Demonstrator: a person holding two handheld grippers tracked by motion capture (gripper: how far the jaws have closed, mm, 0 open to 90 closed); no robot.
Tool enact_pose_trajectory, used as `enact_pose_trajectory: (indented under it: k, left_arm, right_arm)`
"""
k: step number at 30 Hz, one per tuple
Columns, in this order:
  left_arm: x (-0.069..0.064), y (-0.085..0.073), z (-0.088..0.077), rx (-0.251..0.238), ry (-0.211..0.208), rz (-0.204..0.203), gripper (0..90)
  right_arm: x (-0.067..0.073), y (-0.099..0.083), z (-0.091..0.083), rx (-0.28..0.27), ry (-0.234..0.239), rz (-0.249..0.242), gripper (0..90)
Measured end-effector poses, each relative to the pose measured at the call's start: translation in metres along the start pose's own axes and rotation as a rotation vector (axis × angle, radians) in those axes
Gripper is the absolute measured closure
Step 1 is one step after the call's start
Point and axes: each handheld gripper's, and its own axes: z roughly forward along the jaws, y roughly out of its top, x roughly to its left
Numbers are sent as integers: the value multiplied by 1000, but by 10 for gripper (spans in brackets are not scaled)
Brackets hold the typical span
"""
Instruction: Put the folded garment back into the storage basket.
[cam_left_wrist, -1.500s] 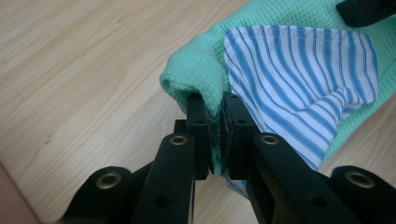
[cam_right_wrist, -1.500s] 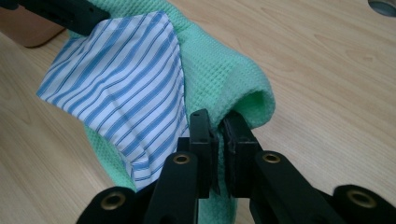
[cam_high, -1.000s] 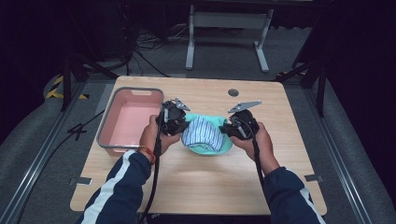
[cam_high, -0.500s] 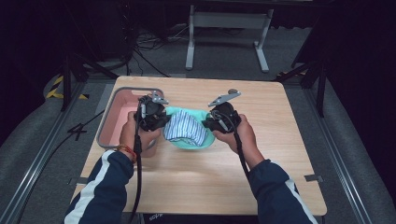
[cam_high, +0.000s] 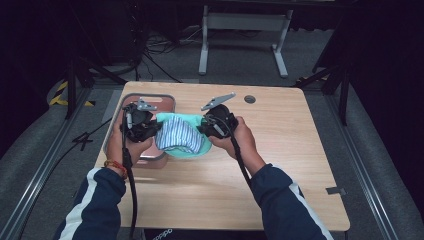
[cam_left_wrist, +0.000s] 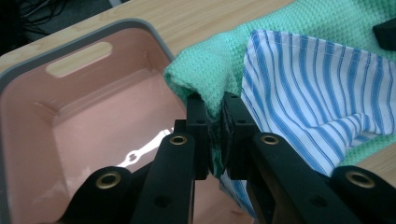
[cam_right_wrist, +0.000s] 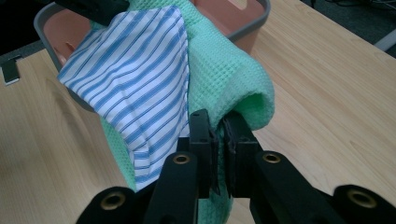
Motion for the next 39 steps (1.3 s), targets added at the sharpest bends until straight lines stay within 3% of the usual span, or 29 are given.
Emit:
enact_pose_trajectory:
  k: [13,22,32,39]
  left_arm:
    - [37,-17,-23,18,90,-53,832]
    - [62,-23,-31,18,128,-82,832]
    - [80,-30,-35,28,152,-103,831]
    - [86,-36,-27,42,161,-107,831]
  right_arm:
    - [28,34,36,-1,75,-27,835]
    - [41,57,59,-1,90,-43,835]
    - [51,69,84,-1,113,-32,834]
    - [57,70,98,14,109,-25,832]
